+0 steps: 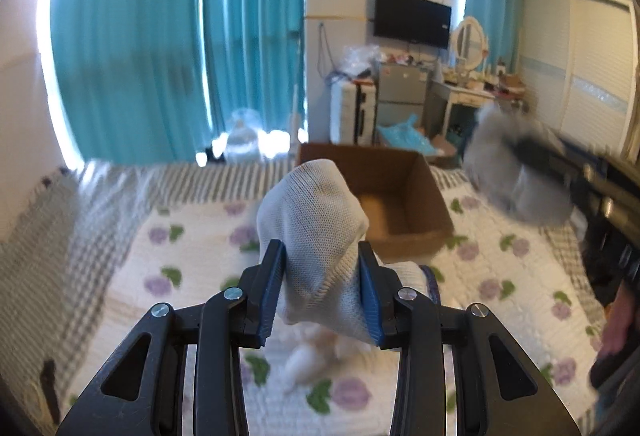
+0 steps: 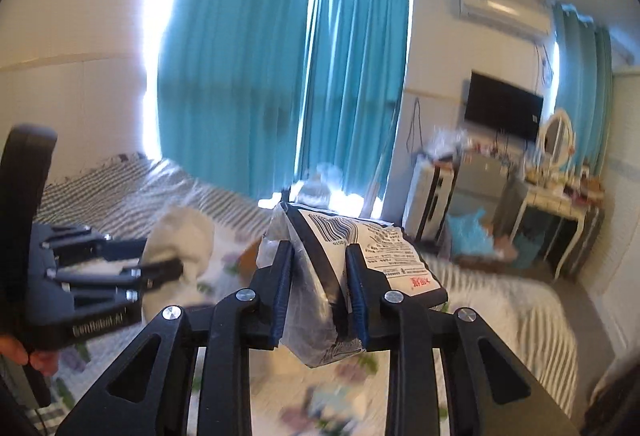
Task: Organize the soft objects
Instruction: 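Carry the sock and labeled box into the cardboard box and open both tools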
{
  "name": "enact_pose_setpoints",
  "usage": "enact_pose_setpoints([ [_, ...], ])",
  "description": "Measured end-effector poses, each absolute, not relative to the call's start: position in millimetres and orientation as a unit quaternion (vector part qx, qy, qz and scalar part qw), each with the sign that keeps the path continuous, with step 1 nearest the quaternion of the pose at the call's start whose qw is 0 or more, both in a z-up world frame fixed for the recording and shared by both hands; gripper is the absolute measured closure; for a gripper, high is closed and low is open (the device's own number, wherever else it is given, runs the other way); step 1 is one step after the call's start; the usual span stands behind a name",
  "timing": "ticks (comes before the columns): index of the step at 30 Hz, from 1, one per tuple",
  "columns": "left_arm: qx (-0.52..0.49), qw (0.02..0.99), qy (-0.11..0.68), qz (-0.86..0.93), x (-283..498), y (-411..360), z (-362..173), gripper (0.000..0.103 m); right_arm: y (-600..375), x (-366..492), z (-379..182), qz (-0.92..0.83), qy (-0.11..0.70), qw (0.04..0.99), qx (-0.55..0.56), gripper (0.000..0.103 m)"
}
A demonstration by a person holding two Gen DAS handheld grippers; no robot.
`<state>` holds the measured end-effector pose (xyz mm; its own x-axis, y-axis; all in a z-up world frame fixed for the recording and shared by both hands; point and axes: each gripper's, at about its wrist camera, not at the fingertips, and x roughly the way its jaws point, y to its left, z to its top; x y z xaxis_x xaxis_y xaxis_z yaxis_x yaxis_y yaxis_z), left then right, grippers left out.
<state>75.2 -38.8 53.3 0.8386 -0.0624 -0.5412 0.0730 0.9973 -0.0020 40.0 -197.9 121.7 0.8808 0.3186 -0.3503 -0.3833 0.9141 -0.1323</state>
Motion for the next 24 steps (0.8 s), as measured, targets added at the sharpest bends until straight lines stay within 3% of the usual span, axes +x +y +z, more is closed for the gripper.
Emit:
enact_pose_setpoints([
  [7,0.028,0.959,0.28,-0.04,128.9,-49.5,56.8,0.068,-190.8,135.6,133.6,0.229,0.168,0.956,-0.071,0.077],
  [15,0.066,0.946,0.316,-0.026,188.1,-59.7,21.0,0.068,-179.2,224.7,52.6,0.264,0.248,0.931,-0.051,0.076],
  [21,0.049,0.941,0.332,-0.032,206.9,-59.2,6.4,0.068,-197.0,243.9,15.3,0.253,0.304,0.918,-0.027,0.064],
  [22,0.053,0.942,0.33,-0.033,207.5,-61.7,7.1,0.067,-204.4,243.2,16.9,0.246,0.302,0.921,-0.019,0.054],
  [24,0.058,0.942,0.329,-0.036,209.0,-69.9,10.1,0.066,-215.5,241.4,27.3,0.233,0.29,0.928,-0.012,0.044],
])
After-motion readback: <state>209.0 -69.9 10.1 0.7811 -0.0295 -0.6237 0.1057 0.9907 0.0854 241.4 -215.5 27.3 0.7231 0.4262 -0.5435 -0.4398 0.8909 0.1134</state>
